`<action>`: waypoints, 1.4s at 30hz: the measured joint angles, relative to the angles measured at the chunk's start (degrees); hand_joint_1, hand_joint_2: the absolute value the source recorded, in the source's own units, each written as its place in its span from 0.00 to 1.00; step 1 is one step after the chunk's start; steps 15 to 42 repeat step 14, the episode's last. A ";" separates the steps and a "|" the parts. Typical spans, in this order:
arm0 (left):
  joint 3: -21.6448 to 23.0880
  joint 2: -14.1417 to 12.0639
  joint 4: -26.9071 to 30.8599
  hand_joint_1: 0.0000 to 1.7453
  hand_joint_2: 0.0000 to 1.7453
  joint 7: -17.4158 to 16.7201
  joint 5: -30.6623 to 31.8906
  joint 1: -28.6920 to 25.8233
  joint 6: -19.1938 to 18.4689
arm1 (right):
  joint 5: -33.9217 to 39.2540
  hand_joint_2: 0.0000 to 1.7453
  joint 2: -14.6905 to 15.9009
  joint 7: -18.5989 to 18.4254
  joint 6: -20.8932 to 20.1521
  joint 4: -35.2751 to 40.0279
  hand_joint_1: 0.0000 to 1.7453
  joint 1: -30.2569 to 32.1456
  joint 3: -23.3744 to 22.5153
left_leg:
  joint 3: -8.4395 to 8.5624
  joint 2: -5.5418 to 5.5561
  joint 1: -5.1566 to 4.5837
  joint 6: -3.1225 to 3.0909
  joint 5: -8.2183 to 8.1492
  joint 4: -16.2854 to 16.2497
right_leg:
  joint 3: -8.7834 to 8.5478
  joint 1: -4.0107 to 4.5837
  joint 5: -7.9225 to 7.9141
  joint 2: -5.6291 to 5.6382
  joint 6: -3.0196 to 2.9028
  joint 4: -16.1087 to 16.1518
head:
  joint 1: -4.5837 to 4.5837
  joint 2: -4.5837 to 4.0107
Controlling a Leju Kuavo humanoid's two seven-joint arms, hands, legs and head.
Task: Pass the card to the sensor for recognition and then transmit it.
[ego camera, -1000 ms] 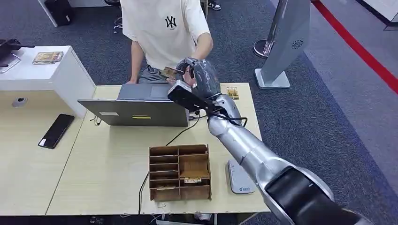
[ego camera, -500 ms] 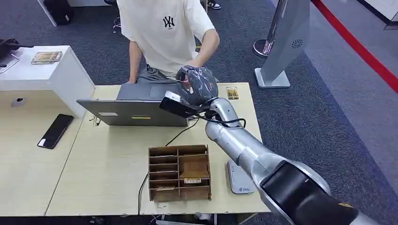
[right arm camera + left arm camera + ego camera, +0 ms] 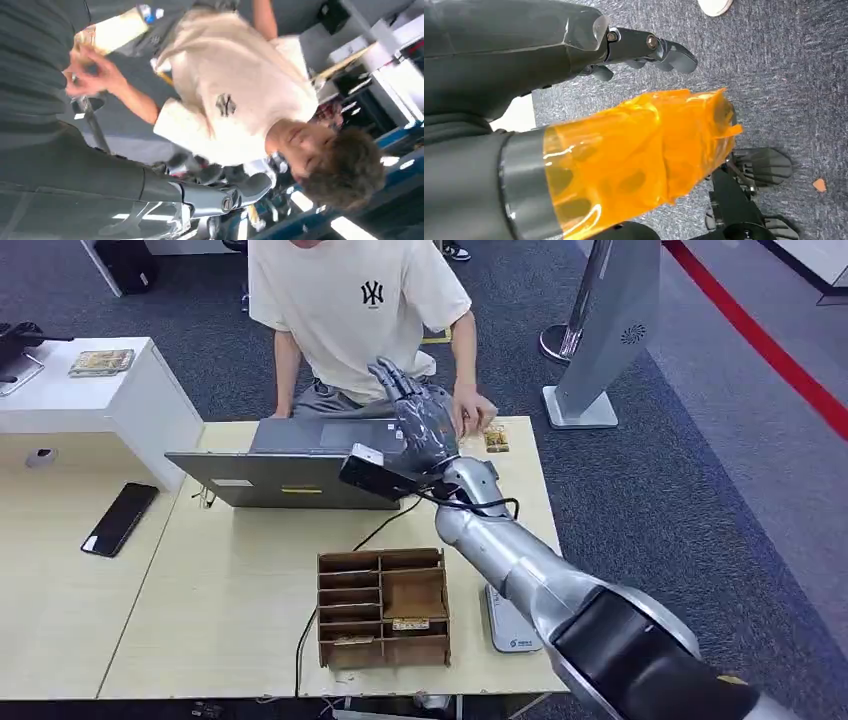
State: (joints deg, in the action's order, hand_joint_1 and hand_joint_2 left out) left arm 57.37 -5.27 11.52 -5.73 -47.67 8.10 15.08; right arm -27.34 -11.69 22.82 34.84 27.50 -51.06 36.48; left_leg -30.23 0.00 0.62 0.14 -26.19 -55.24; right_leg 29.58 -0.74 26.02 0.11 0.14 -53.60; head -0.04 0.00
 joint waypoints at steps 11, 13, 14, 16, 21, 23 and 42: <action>-0.13 0.00 0.00 0.00 0.00 1.27 -0.20 -1.07 -0.57 | 18.05 0.00 0.20 3.56 -14.97 11.76 0.00 9.46 -5.49 | -0.03 0.00 0.00 0.00 0.00 0.00 | 0.04 0.00 0.01 -0.01 0.00 0.01 | 0.02 0.00; -0.44 0.00 0.00 0.00 0.00 1.51 -0.33 -1.24 -0.63 | 20.00 0.00 0.55 3.51 -16.68 14.61 0.00 11.41 -6.19 | -0.05 0.00 0.00 0.00 0.00 0.00 | 0.07 0.00 0.01 -0.01 0.00 0.01 | 0.02 0.00; -0.81 0.00 0.00 0.00 0.00 1.60 -0.35 -1.36 -0.70 | 21.27 0.00 0.85 3.47 -17.68 16.29 0.00 12.51 -6.45 | -0.05 0.00 0.00 0.00 0.00 0.00 | 0.07 0.00 0.01 -0.01 0.00 0.01 | 0.00 0.00; -0.81 0.00 0.00 0.00 0.00 1.60 -0.35 -1.36 -0.70 | 21.27 0.00 0.85 3.47 -17.68 16.29 0.00 12.51 -6.45 | -0.05 0.00 0.00 0.00 0.00 0.00 | 0.07 0.00 0.01 -0.01 0.00 0.01 | 0.00 0.00; -0.81 0.00 0.00 0.00 0.00 1.60 -0.35 -1.36 -0.70 | 21.27 0.00 0.85 3.47 -17.68 16.29 0.00 12.51 -6.45 | -0.05 0.00 0.00 0.00 0.00 0.00 | 0.07 0.00 0.01 -0.01 0.00 0.01 | 0.00 0.00; -0.81 0.00 0.00 0.00 0.00 1.60 -0.35 -1.36 -0.70 | 21.27 0.00 0.85 3.47 -17.68 16.29 0.00 12.51 -6.45 | -0.05 0.00 0.00 0.00 0.00 0.00 | 0.07 0.00 0.01 -0.01 0.00 0.01 | 0.00 0.00; -0.81 0.00 0.00 0.00 0.00 1.60 -0.35 -1.36 -0.70 | 21.27 0.00 0.85 3.47 -17.68 16.29 0.00 12.51 -6.45 | -0.05 0.00 0.00 0.00 0.00 0.00 | 0.07 0.00 0.01 -0.01 0.00 0.01 | 0.00 0.00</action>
